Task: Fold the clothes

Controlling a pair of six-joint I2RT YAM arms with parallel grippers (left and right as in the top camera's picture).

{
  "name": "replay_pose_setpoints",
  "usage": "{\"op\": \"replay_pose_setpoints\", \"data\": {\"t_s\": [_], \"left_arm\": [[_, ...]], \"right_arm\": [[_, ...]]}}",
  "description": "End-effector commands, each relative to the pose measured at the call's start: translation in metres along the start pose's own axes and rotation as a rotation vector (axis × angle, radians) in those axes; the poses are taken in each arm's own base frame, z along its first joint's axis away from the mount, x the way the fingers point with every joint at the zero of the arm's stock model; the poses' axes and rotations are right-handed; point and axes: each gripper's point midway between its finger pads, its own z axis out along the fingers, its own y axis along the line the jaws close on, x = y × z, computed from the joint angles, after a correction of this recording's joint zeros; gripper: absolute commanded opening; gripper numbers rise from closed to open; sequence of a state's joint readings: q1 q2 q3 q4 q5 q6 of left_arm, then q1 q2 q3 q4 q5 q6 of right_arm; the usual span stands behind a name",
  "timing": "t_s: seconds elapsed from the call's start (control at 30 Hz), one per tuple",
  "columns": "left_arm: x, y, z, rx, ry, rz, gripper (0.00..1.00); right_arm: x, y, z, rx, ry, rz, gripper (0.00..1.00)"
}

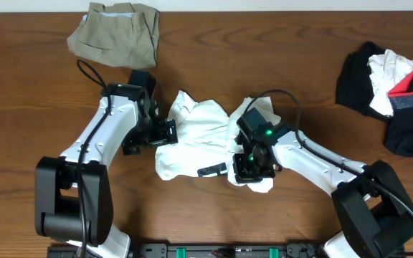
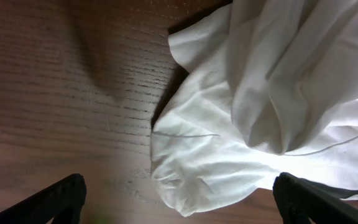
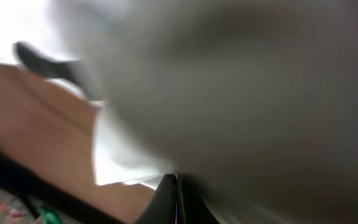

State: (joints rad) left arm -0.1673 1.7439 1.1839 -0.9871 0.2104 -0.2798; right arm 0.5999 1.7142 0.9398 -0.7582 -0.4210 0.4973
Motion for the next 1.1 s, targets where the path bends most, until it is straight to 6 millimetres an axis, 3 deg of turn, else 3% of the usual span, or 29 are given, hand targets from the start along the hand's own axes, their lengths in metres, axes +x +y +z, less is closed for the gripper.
{"op": "replay_pose_setpoints", "data": {"t_s": [0.0, 0.2, 0.3, 0.43, 0.5, 0.93, 1.07], "left_arm": [[0.003, 0.001, 0.003, 0.001, 0.016, 0.009, 0.98], [0.002, 0.001, 0.003, 0.001, 0.016, 0.01, 0.98], [0.002, 0.001, 0.003, 0.001, 0.016, 0.01, 0.98], [0.002, 0.001, 0.003, 0.001, 0.015, 0.01, 0.98], [0.002, 0.001, 0.003, 0.001, 0.015, 0.01, 0.98], [0.003, 0.001, 0.003, 0.001, 0.016, 0.009, 0.98], [0.003, 0.001, 0.003, 0.001, 0.016, 0.009, 0.98]], "right_arm": [[0.007, 0.022, -0.006, -0.082, 0.029, -0.018, 0.01], [-0.024, 0.048, -0.066, -0.159, -0.152, -0.096, 0.06], [-0.054, 0.037, -0.104, -0.161, -0.291, -0.072, 0.15], [-0.084, 0.009, -0.126, -0.184, -0.386, -0.01, 0.18], [-0.091, -0.002, -0.124, -0.191, -0.381, 0.02, 0.15], [-0.14, 0.008, -0.049, -0.491, -0.257, -0.068, 0.11], [-0.157, -0.003, -0.035, -0.552, -0.271, -0.073, 0.11]]}}
